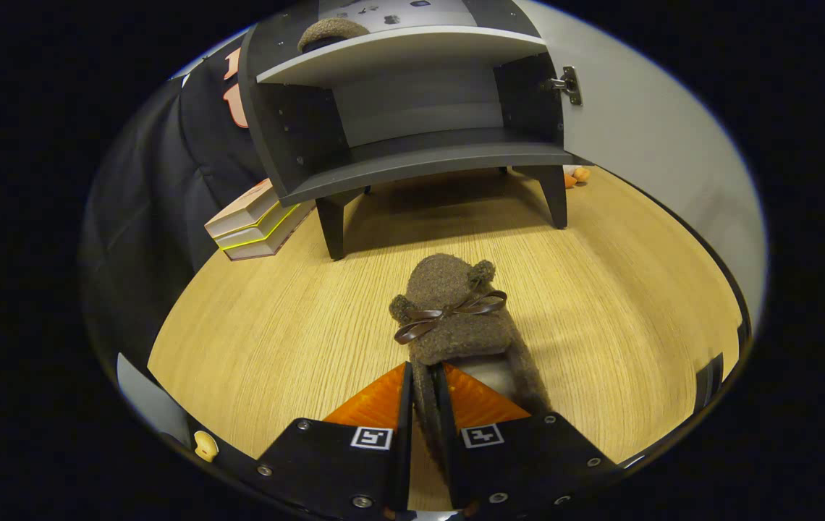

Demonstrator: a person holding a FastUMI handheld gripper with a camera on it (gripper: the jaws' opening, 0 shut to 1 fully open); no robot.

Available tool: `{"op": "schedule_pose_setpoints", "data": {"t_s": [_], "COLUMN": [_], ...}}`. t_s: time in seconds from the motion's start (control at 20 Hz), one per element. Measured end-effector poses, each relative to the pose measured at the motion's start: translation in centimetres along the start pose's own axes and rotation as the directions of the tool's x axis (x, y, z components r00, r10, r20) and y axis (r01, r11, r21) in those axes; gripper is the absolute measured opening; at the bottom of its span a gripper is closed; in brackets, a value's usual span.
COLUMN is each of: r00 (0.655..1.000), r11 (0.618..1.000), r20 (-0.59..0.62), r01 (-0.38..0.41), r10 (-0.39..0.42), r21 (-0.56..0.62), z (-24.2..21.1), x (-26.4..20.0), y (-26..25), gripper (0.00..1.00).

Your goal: Open the shoe cabinet door, grab the shoes and put them into the shoe cabinet, then close the shoe cabinet door.

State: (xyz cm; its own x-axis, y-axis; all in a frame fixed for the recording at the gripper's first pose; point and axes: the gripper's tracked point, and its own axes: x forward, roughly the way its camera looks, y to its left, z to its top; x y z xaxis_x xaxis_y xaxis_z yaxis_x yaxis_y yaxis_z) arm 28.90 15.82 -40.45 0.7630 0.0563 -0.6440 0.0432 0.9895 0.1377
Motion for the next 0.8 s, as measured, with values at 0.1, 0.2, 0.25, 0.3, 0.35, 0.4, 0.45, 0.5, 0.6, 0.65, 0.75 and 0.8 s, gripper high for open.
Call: {"op": "schedule_pose_setpoints", "data": {"t_s": [0.1,0.2,0.25,0.3,0.35,0.4,0.45,0.5,0.6,0.65,0.75,0.8], "r00": [1.000,0.999,0.999,0.999,0.998,0.996,0.994,0.993,0.993,0.993,0.995,0.996], "r11": [1.000,1.000,1.000,1.000,1.000,1.000,1.000,0.999,0.998,0.998,1.000,1.000], "r20": [0.012,0.022,0.031,0.034,0.058,0.090,0.109,0.113,0.111,0.113,0.094,0.091], "r01": [0.012,0.023,0.022,0.020,0.025,0.023,0.025,0.034,0.049,0.047,0.017,-0.006], "r10": [-0.012,-0.023,-0.022,-0.020,-0.025,-0.022,-0.024,-0.031,-0.044,-0.042,-0.016,0.004], "r21": [0.002,0.000,-0.003,-0.012,-0.010,-0.005,-0.009,-0.026,-0.048,-0.043,-0.009,0.025], "z": [0.2,0.2,0.3,0.3,0.4,0.4,0.6,0.4,0.4,0.4,0.3,0.4], "x": [1.2,1.8,1.9,2.0,1.9,2.1,2.1,2.2,2.2,2.2,2.2,2.1], "y": [0.0,-0.1,-0.1,-0.3,-0.5,-0.3,-0.3,-0.3,-0.3,-0.4,-0.3,-0.3], "gripper": [0.21,0.19,0.17,0.17,0.17,0.16,0.13,0.11,0.11,0.11,0.09,0.09]}}
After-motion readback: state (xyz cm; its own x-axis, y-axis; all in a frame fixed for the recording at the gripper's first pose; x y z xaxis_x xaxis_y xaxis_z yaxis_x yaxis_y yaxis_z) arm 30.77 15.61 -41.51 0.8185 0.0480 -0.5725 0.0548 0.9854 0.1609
